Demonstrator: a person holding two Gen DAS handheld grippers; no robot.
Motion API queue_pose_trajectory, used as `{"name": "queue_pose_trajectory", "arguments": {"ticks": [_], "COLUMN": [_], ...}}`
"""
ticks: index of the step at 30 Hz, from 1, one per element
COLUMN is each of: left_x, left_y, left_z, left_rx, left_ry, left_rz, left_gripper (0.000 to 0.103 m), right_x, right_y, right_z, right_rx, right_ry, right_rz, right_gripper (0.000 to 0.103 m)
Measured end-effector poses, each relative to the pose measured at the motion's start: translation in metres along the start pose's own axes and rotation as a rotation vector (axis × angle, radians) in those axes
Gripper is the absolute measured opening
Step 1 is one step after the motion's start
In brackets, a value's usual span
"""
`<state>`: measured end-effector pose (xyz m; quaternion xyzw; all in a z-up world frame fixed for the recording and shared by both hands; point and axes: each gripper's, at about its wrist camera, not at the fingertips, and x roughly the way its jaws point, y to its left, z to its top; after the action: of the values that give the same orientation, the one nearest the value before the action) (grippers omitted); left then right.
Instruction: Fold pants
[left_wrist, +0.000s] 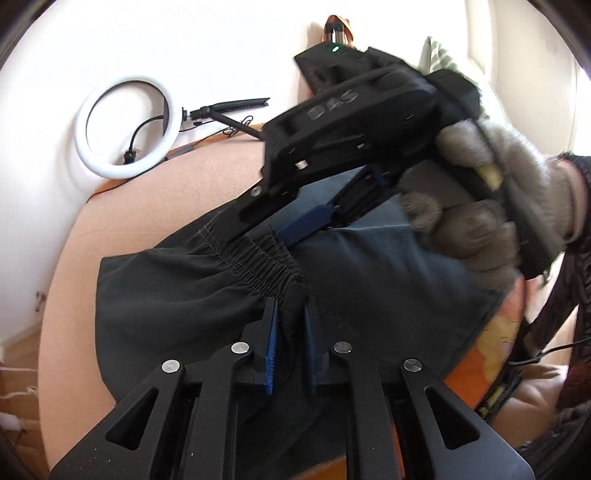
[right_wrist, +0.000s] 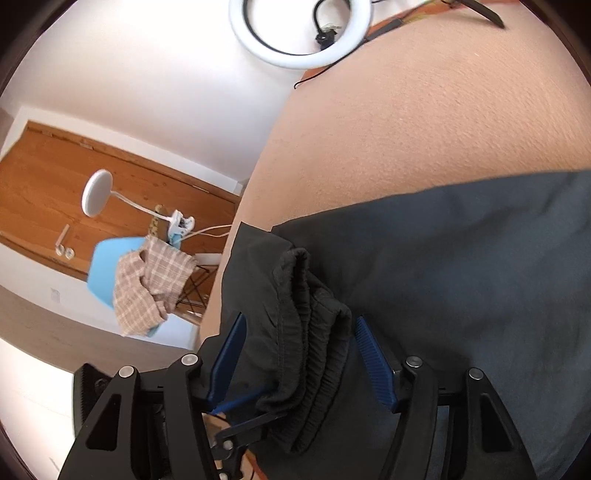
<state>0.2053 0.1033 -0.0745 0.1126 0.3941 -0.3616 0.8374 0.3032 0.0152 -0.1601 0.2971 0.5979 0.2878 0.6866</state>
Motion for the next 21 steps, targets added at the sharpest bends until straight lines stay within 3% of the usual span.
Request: {"name": "queue_pose_trajectory", "arguments": {"ticks": [4, 8, 13, 15, 16, 19, 21], "left_x": [-0.015, -0.022, -0.013, -0.008, -0.007, -0.008, -0.012], "left_y": [-0.003, -0.006, -0.005, -0.010, -0.012, -0.007, -0.006], "left_z": [-0.011, -0.020, -0.019, -0.020, -0.021, -0.021, -0.024], "left_rx": [-0.003, -0.002, -0.028, -0.006, 0.001, -0.031, -0.046], "left_ry": [-0.018, -0.039, -0.067, -0.056, -0.056, -0.053, -0.033], "left_rz": [-0.037, -0.024, -0.080, -0.080, -0.078, -0.090, -0.073], "left_gripper": [0.011, 0.011, 0.011, 0.011, 0.011, 0.015, 0.025], "right_x": [0.004, 0.009, 0.013, 0.016, 0.018, 0.026, 0.025], "right_y": [0.001, 0.002, 0.006, 0.013, 0.017, 0.021, 0.019], "right_z": [0.005, 0.001, -0.015, -0.019, -0.020, -0.020, -0.020], "right_rx": [0.003, -0.006, 0.002, -0.028, -0.049, -0.073, -0.065], "right_ry": [-0.005, 0.017, 0.046, 0.049, 0.044, 0.044, 0.028], "right_rz": [-0.015, 0.009, 0.066, 0.046, 0.027, -0.051, -0.058], "right_gripper": [0.065, 0.065, 0.065, 0.065, 0.063, 0.025, 0.018]}}
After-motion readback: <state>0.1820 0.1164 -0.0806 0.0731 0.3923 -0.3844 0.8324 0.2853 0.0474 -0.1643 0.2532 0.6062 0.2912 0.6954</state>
